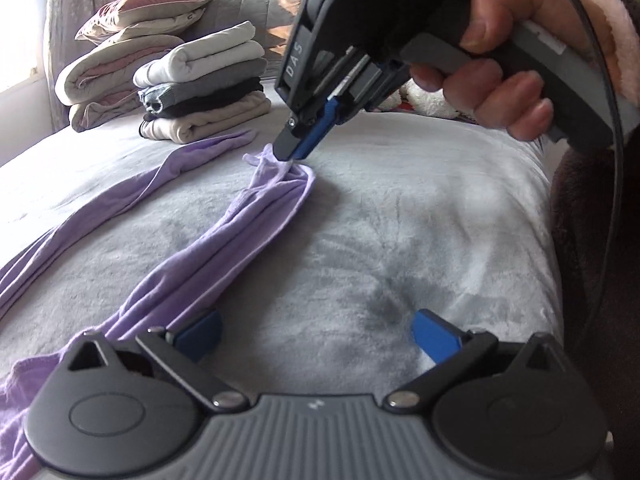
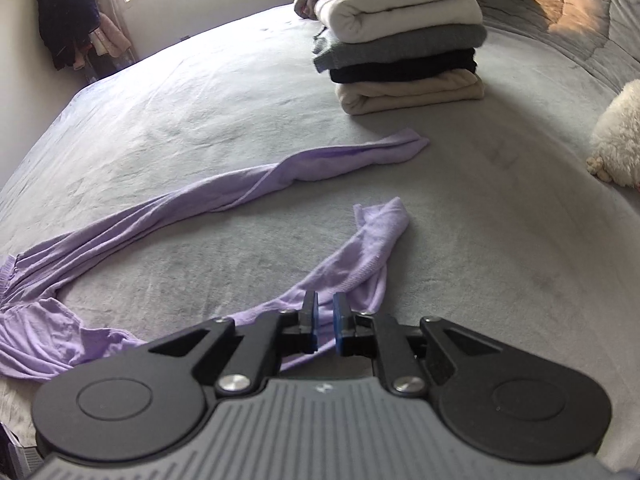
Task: Fold clothes
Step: 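Release the sleeve with the right gripper and move the left gripper over the fabric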
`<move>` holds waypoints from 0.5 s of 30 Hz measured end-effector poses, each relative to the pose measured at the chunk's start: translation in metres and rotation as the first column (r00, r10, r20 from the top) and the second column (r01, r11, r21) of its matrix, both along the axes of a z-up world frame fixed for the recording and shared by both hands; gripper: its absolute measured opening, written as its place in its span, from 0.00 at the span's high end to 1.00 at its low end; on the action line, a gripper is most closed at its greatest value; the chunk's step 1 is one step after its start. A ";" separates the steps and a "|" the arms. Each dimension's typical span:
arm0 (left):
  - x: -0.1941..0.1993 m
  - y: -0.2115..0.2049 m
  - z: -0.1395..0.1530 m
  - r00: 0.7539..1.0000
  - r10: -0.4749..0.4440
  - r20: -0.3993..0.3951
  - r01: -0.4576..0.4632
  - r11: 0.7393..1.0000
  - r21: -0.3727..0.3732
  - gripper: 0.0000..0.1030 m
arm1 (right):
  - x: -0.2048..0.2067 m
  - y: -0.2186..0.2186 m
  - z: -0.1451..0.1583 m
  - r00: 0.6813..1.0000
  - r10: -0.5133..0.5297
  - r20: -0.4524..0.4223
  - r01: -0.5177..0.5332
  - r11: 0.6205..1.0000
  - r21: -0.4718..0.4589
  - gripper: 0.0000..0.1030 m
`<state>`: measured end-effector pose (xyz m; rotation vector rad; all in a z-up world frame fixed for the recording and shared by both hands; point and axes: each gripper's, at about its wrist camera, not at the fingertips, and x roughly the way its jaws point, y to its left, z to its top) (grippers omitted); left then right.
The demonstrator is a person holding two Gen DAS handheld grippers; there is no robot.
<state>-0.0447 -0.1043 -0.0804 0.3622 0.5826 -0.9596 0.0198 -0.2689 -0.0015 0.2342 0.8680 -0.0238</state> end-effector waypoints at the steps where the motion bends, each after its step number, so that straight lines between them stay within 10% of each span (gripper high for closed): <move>1: 0.000 0.001 0.000 1.000 0.000 -0.002 0.000 1.000 -0.001 0.00 | 0.001 0.002 0.002 1.000 -0.002 0.003 0.002 1.000 -0.012 0.84; 4: -0.001 0.000 0.000 1.000 -0.001 -0.003 0.001 1.000 0.000 0.00 | 0.004 0.009 0.007 1.000 -0.006 0.012 0.007 0.999 -0.049 0.64; 15: -0.001 -0.002 0.000 1.000 -0.002 0.001 0.002 1.000 0.006 0.00 | 0.015 0.024 0.021 0.997 -0.066 0.043 0.072 0.986 -0.150 0.61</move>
